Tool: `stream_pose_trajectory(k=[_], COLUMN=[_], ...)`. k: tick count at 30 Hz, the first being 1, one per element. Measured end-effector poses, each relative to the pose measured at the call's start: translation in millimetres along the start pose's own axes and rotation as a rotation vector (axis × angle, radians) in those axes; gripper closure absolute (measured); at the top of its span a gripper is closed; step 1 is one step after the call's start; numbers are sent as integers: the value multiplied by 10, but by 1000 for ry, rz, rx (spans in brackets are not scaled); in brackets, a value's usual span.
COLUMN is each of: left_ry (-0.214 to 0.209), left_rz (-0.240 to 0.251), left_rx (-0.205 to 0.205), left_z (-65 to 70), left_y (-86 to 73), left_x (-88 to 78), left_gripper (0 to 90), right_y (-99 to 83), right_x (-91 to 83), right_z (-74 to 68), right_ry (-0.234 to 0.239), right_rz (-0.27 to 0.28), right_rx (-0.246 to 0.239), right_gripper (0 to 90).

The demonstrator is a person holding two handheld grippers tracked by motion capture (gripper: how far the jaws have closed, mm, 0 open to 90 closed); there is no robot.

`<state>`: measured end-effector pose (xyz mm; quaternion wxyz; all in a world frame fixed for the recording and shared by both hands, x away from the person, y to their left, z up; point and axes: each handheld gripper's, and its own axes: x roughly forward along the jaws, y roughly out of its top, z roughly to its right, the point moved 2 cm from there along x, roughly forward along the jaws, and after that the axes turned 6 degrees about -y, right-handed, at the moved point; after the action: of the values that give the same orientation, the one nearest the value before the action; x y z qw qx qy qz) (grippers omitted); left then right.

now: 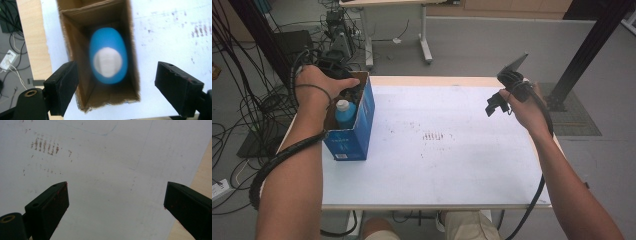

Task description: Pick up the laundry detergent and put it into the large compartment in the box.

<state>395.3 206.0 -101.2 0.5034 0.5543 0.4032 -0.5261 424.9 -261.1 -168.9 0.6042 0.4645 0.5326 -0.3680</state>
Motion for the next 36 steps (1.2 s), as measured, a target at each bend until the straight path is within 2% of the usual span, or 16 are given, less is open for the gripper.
stream_pose_trajectory(k=[7,14,23,27,36], left_ry=[-18,-39,-76,-89,-94], left_rz=[20,3,-15,-23,-30], left_rx=[104,219,353,395,440], left_z=[277,593,918,1028,1171], left_y=[-9,8,4,12,7], left_x=[-89,-118,-115,-109,-98], left_gripper=[164,152,146,138,130], right_y=[58,88,132,138,120], right_x=[10,9,10,22,29], right_z=[-31,-9,4,13,41], right_ry=[-9,-15,-12,-10,-5], right_rz=[-6,-3,-1,-4,-3], right_rx=[-4,1,7,8,13], right_gripper=[58,56,55,55,55])
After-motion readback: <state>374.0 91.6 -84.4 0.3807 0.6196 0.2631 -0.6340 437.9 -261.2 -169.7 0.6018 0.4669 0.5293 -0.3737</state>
